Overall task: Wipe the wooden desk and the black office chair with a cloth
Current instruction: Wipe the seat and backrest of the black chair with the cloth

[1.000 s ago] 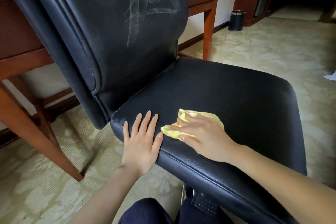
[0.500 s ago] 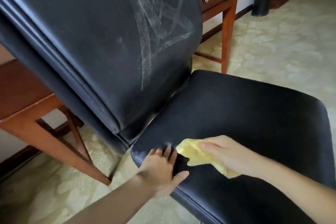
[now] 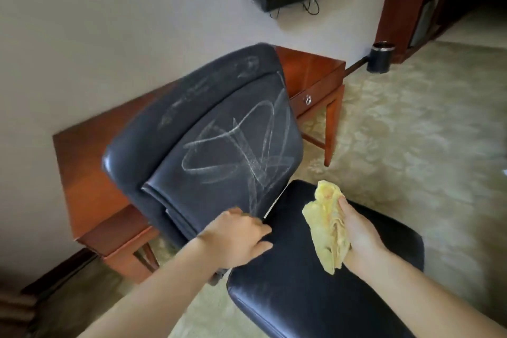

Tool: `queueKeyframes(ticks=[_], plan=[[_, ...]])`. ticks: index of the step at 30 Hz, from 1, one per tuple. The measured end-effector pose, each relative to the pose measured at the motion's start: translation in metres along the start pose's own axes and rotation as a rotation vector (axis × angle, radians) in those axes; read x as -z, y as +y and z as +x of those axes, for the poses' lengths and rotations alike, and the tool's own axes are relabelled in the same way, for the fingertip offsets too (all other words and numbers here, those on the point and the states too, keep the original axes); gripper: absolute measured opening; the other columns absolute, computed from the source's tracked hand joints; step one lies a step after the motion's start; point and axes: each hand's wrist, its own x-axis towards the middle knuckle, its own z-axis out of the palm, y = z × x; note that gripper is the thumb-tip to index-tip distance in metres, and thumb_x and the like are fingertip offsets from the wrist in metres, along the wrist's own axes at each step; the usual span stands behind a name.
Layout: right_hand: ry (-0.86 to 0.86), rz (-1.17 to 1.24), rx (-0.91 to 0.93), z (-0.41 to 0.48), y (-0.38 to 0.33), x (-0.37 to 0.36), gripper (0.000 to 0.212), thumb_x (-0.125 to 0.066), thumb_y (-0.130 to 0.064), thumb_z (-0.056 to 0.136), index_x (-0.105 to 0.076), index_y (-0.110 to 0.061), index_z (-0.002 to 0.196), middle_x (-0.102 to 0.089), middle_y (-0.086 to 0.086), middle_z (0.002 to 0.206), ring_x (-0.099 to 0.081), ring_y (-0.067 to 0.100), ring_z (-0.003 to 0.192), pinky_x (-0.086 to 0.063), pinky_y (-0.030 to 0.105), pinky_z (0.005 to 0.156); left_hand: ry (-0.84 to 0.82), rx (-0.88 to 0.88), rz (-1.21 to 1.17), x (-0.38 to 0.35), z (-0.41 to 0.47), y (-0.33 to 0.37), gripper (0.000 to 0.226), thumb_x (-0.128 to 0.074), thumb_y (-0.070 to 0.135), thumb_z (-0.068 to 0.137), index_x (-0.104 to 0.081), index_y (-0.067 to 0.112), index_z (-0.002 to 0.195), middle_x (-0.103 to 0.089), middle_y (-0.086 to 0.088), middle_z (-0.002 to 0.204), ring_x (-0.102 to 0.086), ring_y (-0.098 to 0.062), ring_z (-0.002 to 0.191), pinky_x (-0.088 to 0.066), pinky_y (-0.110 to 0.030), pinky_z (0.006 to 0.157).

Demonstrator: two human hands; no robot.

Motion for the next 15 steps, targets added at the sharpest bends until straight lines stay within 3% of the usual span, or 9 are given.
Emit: queueKeyframes(ticks=[5,9,12,13,15], plan=[[0.042,0.185,-0.038,-0.06,-0.046,-0.051,0.036,-0.048,-0.04,0.097,-0.061,-0.012,0.116,-0.065,0.01,0.113,-0.062,0.027,0.098,-0.046,0.039,0.092,0.233,0.17,-0.043,0.098,-0.07,-0.071,0.048,-0.027,0.046,0.1,-0.035,0.027,0.143,-0.041,0.009,0.146,-0.039,-0.013,0.131,-0.019,-0.026,0.111],[0.031,0.119,0.065,-0.076,-0.059,-0.107,0.031,-0.05,-0.045,0.095,-0.061,-0.017,0.101,-0.066,0.005,0.095,-0.062,0.023,0.084,-0.047,0.037,0.08,0.321,0.402,-0.006,0.114,-0.108,-0.12,0.058,-0.029,0.047,0.099,-0.019,0.024,0.151,-0.025,0.008,0.155,-0.019,-0.011,0.143,-0.002,-0.036,0.117],[0.0,0.09,0.158,-0.083,-0.057,-0.155,0.028,-0.046,-0.046,0.096,-0.061,-0.023,0.095,-0.067,-0.001,0.095,-0.064,0.019,0.085,-0.048,0.032,0.061,0.377,0.648,-0.132,0.099,-0.126,-0.154,0.062,-0.028,0.046,0.099,-0.012,0.019,0.152,-0.019,0.003,0.158,-0.013,-0.016,0.145,-0.002,-0.043,0.117],[-0.021,0.079,0.204,-0.085,-0.055,-0.169,0.028,-0.045,-0.047,0.097,-0.062,-0.025,0.1,-0.066,-0.003,0.099,-0.063,0.018,0.088,-0.049,0.032,0.062,0.395,0.714,-0.214,0.094,-0.126,-0.162,0.061,-0.027,0.045,0.1,-0.012,0.017,0.152,-0.017,0.0,0.158,-0.012,-0.019,0.146,-0.003,-0.044,0.117],[-0.011,0.051,0.283,-0.088,-0.044,-0.198,0.027,-0.042,-0.047,0.097,-0.059,-0.033,0.114,-0.064,-0.006,0.108,-0.061,0.017,0.098,-0.051,0.036,0.082,0.42,0.776,-0.468,0.079,-0.126,-0.176,0.058,-0.025,0.043,0.101,-0.014,0.016,0.152,-0.019,-0.003,0.158,-0.014,-0.021,0.145,-0.006,-0.042,0.117]])
